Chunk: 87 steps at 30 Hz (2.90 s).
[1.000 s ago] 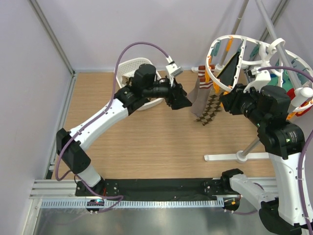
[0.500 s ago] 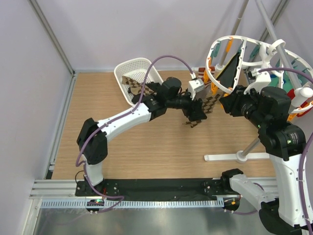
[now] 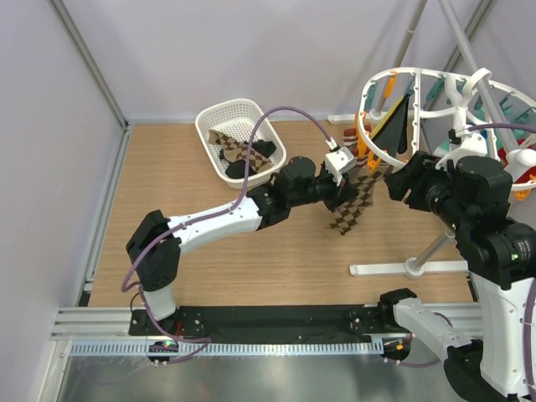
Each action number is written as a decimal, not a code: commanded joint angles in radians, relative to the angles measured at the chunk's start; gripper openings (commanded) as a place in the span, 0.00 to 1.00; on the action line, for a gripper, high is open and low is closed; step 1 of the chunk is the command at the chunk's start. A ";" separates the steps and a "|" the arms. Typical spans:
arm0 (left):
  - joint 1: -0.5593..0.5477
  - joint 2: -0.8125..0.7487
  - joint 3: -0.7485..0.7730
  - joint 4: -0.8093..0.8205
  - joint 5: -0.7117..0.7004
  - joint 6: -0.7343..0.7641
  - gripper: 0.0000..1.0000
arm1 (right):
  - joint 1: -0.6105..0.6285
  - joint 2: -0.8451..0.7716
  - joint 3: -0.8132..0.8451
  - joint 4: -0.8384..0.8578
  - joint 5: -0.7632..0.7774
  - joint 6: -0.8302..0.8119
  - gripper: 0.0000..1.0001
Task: Remove the socks clipped to the hanger
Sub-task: Adjust the sock on the hanger.
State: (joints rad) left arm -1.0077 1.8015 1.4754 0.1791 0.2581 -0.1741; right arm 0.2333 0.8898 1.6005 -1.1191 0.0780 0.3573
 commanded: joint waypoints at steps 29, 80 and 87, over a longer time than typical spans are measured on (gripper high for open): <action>-0.186 -0.094 -0.026 0.184 -0.635 0.170 0.00 | -0.002 0.241 0.329 0.054 0.028 0.229 0.65; -0.252 -0.061 -0.075 0.330 -1.002 0.427 0.00 | 0.471 0.285 0.308 -0.045 0.606 0.281 0.61; -0.279 -0.039 -0.070 0.407 -1.056 0.513 0.00 | 0.471 0.291 0.273 -0.007 0.643 0.336 0.62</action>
State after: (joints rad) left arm -1.2636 1.7512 1.3685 0.4747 -0.7322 0.2798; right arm 0.7010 1.1927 1.8938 -1.1858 0.6758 0.6445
